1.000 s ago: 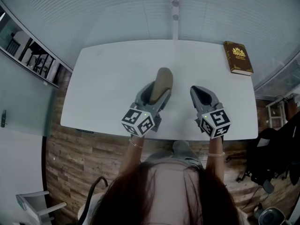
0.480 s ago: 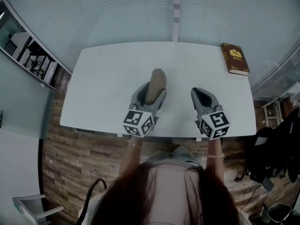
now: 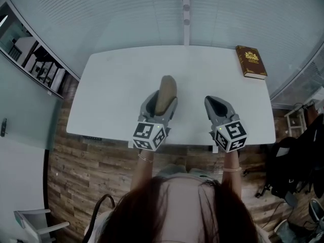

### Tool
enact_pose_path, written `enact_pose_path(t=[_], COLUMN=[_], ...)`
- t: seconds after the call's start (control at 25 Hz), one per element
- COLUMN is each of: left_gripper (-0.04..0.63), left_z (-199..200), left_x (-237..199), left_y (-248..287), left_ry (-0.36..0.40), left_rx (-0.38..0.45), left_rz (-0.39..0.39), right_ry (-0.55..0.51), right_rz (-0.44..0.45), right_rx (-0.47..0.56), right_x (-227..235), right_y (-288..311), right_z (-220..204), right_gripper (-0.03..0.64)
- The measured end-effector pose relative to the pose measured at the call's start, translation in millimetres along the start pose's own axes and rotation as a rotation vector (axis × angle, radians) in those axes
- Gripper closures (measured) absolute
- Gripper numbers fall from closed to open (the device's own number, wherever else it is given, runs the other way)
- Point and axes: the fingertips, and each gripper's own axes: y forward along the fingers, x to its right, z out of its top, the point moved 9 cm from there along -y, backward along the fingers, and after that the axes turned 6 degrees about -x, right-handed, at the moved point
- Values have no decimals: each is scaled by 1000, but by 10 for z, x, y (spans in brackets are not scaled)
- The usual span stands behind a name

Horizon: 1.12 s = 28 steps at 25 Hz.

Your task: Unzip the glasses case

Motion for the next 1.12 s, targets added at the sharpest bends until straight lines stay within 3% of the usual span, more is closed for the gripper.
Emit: enact_pose_path(t=[0.84,1.12], left_gripper=[314,315], left_z=[42,18], left_x=[884,1098], left_y=[-568,-679], left_ry=[26,27], left_rx=[9,17], left_rz=[105,81], right_ry=[7,-2], right_rz=[34,65], right_rx=[6,38], right_x=[33,-61], right_y=[-842,-1029], right_z=[-186,-231], right_gripper=[614,614])
